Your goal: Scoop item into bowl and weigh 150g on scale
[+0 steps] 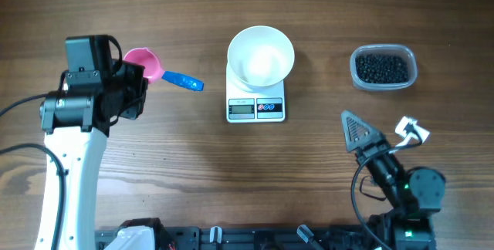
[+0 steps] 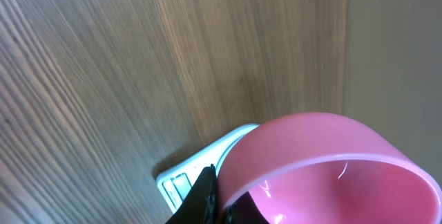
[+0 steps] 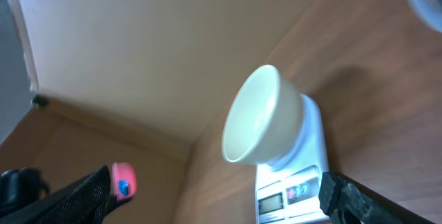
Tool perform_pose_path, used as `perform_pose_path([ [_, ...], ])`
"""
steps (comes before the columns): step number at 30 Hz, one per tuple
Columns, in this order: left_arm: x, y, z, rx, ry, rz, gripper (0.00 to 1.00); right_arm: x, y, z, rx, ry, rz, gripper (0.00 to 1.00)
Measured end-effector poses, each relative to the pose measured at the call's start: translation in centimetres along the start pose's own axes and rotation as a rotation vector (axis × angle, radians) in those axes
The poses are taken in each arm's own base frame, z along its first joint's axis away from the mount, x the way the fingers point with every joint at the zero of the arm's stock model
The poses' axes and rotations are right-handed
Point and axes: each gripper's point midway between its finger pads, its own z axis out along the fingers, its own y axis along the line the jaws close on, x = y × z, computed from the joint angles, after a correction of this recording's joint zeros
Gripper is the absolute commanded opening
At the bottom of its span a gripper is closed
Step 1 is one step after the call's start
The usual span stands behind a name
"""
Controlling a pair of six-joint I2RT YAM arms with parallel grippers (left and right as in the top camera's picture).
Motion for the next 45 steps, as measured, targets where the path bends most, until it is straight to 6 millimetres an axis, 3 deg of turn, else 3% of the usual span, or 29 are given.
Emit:
perform_pose_path([
  [2,0.8,-0.1,0.6,-0.005,0.054,-0.003,0.04,-0.7,3.7,1.3,-0.038,0.112,-0.040,0.99],
  [5,2.5,-0.4,1.2,0.004,0.160,-0.011,0.04,0.7,5.8,4.1,-0.079,0.360,0.005,0.95],
  [6,2.9,-0.4,1.2,0.004,0.186,-0.015,0.04,1.8,5.8,4.8,-0.086,0.429,0.024,0.93],
  [8,4.5,-0.8,1.2,0.010,0.239,-0.022,0.04,6.3,6.8,6.8,-0.166,0.619,0.017,0.92],
  [10,6.3,-1.2,1.2,0.011,0.270,-0.008,0.04,10.3,9.8,7.9,-0.311,0.716,-0.055,0.92],
  [13,9.7,-1.5,1.1,0.011,0.322,0.065,0.04,13.4,10.5,8.8,-0.335,0.750,-0.065,0.91],
  [19,15.6,-0.7,0.8,-0.032,0.321,0.158,0.04,14.0,10.7,10.0,-0.299,0.678,-0.079,0.64],
  [21,16.5,-0.5,0.7,-0.039,0.304,0.155,0.04,14.2,10.8,10.2,-0.282,0.655,-0.081,0.54],
  [24,17.8,-0.1,0.6,-0.045,0.279,0.163,0.04,13.8,10.5,10.8,-0.250,0.613,-0.069,0.52],
  [27,17.5,0.3,0.6,-0.060,0.260,0.158,0.04,13.5,10.3,11.0,-0.231,0.591,-0.066,0.50],
  [34,17.2,1.3,0.6,-0.106,0.248,0.125,0.04,13.3,9.8,11.3,-0.191,0.574,-0.020,0.29],
  [45,17.2,1.3,0.6,-0.110,0.247,0.112,0.04,13.6,10.0,11.1,-0.186,0.600,0.034,0.14],
])
